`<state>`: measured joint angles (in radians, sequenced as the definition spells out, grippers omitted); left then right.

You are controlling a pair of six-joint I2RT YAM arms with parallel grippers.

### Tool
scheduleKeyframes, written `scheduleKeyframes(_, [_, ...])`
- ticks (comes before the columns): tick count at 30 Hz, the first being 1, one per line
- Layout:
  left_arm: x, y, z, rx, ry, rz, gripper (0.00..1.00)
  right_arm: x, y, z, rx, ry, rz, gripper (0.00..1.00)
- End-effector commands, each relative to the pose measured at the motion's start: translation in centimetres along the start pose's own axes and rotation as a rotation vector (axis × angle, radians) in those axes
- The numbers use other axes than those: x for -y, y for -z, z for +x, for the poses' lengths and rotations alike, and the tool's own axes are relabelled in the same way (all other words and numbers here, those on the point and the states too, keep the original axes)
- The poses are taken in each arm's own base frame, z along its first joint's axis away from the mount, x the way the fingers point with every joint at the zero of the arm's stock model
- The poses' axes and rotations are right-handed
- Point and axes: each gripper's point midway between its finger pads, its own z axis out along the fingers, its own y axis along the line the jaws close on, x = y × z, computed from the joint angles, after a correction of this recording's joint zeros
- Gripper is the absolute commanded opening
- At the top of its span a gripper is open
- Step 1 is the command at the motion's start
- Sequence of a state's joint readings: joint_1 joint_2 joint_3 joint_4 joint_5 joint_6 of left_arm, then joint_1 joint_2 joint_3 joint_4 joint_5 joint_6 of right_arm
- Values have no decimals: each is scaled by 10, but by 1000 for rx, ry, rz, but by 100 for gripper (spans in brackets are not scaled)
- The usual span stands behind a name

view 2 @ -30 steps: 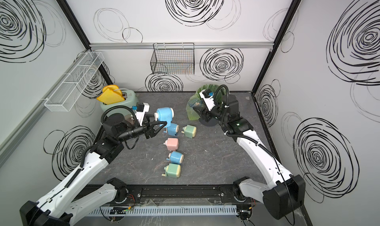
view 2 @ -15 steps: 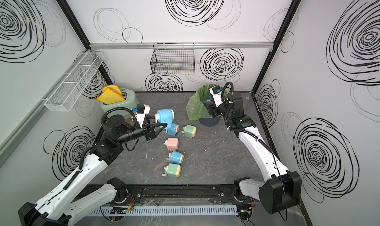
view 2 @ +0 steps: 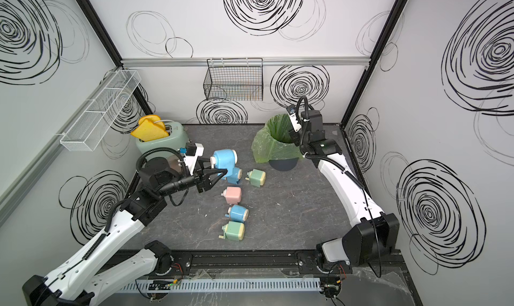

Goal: Take out the pencil sharpener tray and clean the shavings
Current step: Pour the shavings into the trash bin.

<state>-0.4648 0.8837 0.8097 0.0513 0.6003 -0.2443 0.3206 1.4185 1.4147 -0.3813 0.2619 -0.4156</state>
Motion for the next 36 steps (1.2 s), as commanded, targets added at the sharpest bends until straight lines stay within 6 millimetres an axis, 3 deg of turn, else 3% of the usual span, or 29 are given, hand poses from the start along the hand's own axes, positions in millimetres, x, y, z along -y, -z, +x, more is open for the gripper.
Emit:
scheduleKeyframes(1, [8, 4, -13, 53, -59, 12, 26, 9, 3, 0, -69, 171, 97, 42])
scheduleKeyframes(10, [11, 7, -14, 64, -54, 22, 26, -17, -4, -11, -91, 462, 151, 41])
scheduleKeyframes(25, [13, 11, -16, 75, -57, 21, 26, -19, 9, 7, -110, 721, 161, 44])
scheduleKeyframes(36, [14, 12, -18, 84, -56, 29, 26, -20, 15, 2, -34, 843, 185, 46])
